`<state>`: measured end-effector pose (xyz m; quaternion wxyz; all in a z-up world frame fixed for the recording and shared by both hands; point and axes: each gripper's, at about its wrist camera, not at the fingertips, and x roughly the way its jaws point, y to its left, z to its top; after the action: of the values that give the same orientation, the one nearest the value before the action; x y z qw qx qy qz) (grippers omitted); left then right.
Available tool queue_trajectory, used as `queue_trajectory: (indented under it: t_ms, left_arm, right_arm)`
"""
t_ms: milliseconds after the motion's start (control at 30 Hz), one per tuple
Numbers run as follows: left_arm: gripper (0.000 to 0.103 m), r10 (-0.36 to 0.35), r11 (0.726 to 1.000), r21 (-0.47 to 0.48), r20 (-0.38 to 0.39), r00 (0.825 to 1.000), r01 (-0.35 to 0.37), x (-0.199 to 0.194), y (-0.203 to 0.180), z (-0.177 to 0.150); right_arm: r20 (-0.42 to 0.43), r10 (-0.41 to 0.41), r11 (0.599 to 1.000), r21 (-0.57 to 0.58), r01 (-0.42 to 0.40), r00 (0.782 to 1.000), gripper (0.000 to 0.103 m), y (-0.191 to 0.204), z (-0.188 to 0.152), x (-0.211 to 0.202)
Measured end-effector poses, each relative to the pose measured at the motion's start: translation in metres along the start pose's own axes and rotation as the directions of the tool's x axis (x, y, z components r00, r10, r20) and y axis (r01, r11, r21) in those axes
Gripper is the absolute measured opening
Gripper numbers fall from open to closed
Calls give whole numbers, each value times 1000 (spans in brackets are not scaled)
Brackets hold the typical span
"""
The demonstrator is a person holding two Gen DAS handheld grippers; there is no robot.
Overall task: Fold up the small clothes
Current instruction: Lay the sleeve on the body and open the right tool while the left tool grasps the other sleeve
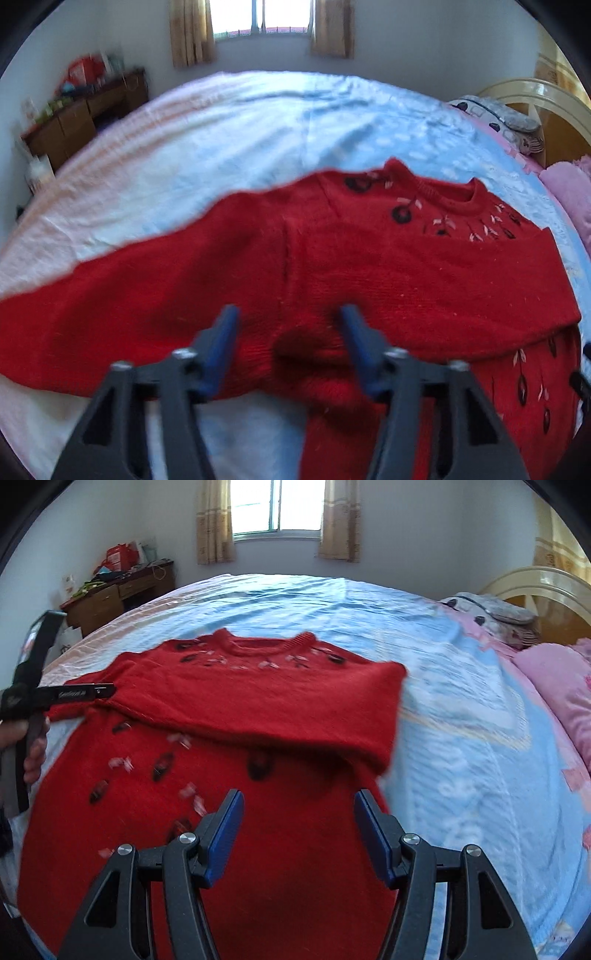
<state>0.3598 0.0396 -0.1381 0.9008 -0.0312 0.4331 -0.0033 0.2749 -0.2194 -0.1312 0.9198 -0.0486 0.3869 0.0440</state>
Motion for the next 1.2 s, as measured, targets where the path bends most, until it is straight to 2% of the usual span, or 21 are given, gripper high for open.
queue_trajectory:
  t_ms: [33,67,133,233,333,533,600,700,767,833,867,900,933,1000,1100,1200]
  left_arm:
    - [26,-10,1000,-8,14,1000,10,-1,0,-1]
    - [19,-15,1000,-7,33,999,15,-4,-2,-3]
    - [15,11,1000,8,52,999,-11,-10,-5,-6]
    - [14,43,999,10,67,997,-44,-17,-3,-10]
    - [13,41,999,6,85,996,-42,-25,2,-15]
    - [13,67,998,0,110,992,-67,-27,1,-14]
    - [13,64,998,-24,98,993,-62,-24,4,-13]
    - [14,63,998,-20,91,994,-62,-20,6,-13]
    - [20,66,998,-16,86,994,-65,-19,5,-16]
    - [22,53,998,-27,84,995,-51,-21,9,-17]
    - [24,44,999,-29,87,995,-41,-24,12,-18]
    - [34,48,999,-25,90,995,-46,-27,13,-19]
    - [49,66,998,-19,99,993,-64,-32,15,-21]
    - [59,92,996,-6,135,987,-92,-44,21,-26]
    - [66,139,990,12,156,978,-143,-56,34,-34]
    - [69,216,976,-13,147,965,-216,-63,64,-43]
  right_arm:
    - [5,-3,1000,1,3,1000,63,-2,-1,0]
    - [16,-10,1000,7,10,1000,63,-8,-4,0]
    - [25,-20,999,26,19,1000,63,-17,-6,0]
    - [30,-30,997,75,28,999,63,-29,-5,2]
    - [45,-27,994,112,22,999,63,-36,-6,2]
    - [74,-15,996,88,8,997,63,-28,6,-2]
    - [105,20,997,68,-27,994,63,-21,20,-2]
    - [77,98,994,38,-101,992,63,-13,36,17]
    - [46,75,996,54,-77,996,63,-15,40,35]
    - [-53,55,995,85,-51,997,64,-19,38,58]
    - [-43,51,996,81,-47,998,64,-19,36,59]
    - [-22,43,997,70,-42,999,64,-18,35,56]
    - [-20,36,998,54,-35,999,64,-16,34,52]
    - [-3,23,999,38,-23,1000,64,-12,32,41]
    - [41,43,999,21,-44,998,65,-8,28,22]
    - [70,35,999,-15,-34,997,67,-2,20,13]
